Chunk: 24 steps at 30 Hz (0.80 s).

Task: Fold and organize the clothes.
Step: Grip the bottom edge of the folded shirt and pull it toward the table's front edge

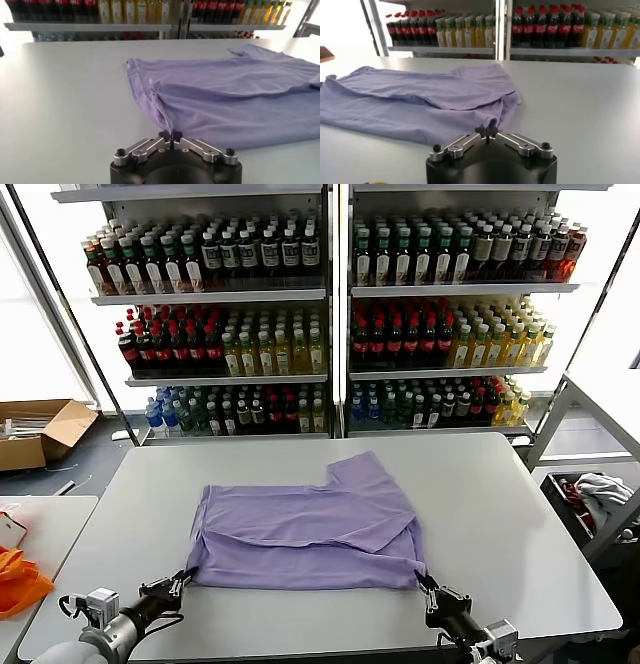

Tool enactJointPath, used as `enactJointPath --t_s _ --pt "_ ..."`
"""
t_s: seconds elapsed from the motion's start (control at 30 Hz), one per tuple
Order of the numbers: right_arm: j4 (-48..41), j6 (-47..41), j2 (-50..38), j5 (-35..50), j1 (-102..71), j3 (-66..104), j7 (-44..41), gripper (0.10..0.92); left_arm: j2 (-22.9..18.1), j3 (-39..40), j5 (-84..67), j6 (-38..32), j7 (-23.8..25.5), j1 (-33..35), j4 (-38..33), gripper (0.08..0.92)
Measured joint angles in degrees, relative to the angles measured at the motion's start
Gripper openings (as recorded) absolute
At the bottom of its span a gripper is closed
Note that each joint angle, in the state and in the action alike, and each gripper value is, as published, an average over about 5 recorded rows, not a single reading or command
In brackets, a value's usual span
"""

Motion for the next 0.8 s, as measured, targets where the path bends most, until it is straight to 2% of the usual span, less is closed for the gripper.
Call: enactJointPath --t_s 0.27,0.43,0.57,0.8 --pt "3.72 -0.95 0.26 -2.71 -6.43 1.84 -0.05 0.112 -2.16 -6.16 0.29 0.25 0.38 9.43 -6.54 0.092" --pt "5.77 -1.00 0.01 -3.74 -8.94 2.78 0.12 0.223 -3.15 -8.99 -0.29 0.68 0.37 14.19 -10.23 0.103" --pt "7.20 -0.82 -0.04 -3.65 -9.27 3.79 0.07 0.335 -3.14 -10.91 -1.00 0.97 0.24 16.37 -12.91 0.188" --pt "7.61 -0.85 -1.83 -0.95 -5.52 6.06 -1.10 0.535 -1.99 -13.73 -2.94 1.57 -0.06 17.30 -15.81 0.396"
